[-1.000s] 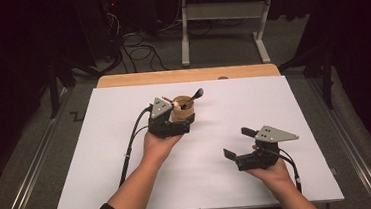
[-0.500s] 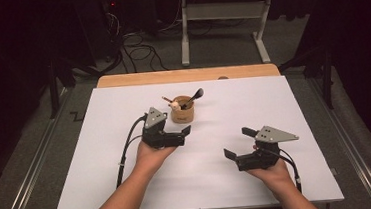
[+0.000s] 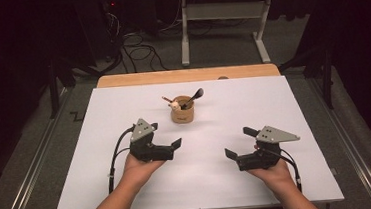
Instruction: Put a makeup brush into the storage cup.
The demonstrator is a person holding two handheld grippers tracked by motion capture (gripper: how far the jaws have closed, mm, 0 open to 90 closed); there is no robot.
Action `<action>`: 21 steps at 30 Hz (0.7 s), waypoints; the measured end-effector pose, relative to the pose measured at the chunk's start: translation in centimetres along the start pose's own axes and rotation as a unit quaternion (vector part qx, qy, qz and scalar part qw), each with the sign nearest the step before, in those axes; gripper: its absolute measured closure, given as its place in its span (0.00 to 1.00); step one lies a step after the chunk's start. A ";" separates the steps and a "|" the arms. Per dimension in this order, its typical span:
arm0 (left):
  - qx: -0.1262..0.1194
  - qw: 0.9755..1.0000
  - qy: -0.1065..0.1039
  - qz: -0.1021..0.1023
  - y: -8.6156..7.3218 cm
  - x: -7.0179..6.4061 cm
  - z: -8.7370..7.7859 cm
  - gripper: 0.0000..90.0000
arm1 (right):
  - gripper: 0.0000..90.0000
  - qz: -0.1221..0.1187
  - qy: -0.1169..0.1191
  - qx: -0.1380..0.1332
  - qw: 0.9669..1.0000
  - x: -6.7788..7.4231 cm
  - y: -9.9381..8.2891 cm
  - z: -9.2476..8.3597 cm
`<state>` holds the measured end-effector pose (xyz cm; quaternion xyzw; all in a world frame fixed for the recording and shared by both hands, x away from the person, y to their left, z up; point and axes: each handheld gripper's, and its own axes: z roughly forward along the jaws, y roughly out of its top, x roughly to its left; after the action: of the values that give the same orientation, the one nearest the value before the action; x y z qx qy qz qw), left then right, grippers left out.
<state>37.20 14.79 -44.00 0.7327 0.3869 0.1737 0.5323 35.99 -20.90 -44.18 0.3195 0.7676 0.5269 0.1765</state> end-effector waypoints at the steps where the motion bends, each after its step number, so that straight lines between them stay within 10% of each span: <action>1: -0.001 1.000 -0.002 -0.003 -0.2 0.1 -0.4 0.00 | 0.00 -0.001 -0.001 -0.001 1.000 0.0 0.0 0.0; 21: -0.012 0.999 0.030 0.006 -4.1 1.5 -7.6 0.00 | 0.00 -0.002 -0.039 -0.012 0.999 -1.1 -0.4 -2.4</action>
<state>31.57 21.36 -45.14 0.7228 0.3961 0.2038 0.5284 35.20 -23.39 -43.67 0.3362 0.7544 0.5227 0.2113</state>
